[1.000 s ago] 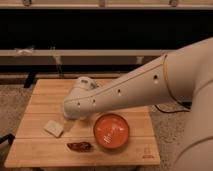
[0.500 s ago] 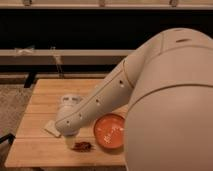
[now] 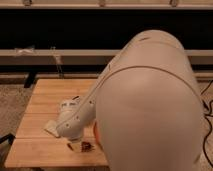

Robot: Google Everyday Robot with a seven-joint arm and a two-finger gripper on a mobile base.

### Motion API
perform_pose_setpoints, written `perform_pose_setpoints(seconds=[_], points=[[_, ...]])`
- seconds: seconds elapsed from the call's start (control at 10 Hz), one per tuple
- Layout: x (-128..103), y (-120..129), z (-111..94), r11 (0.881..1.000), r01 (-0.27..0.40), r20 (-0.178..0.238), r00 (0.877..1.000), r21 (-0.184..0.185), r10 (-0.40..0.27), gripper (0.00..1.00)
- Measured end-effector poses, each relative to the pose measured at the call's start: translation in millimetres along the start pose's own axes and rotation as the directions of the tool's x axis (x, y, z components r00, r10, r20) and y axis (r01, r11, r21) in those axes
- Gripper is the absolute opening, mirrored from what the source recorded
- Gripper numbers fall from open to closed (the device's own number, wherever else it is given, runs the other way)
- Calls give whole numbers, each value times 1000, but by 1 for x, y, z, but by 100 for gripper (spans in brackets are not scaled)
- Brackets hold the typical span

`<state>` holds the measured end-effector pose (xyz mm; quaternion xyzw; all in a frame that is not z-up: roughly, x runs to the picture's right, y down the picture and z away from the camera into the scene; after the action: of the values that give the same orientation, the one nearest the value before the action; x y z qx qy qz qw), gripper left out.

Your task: Place the pepper on the white sponge

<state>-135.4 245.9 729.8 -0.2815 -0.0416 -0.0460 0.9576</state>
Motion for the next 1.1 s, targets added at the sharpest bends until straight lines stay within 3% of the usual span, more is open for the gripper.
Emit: perform_pose_setpoints(seconds=[0.2,0.6,1.1], points=[[14,-9,12,998,-61,25,998,8,60,80],[10,-9,29,994,-105,94,990,-6,105,80],[-4,4,35,998,-49,75,996,-24,51,80]])
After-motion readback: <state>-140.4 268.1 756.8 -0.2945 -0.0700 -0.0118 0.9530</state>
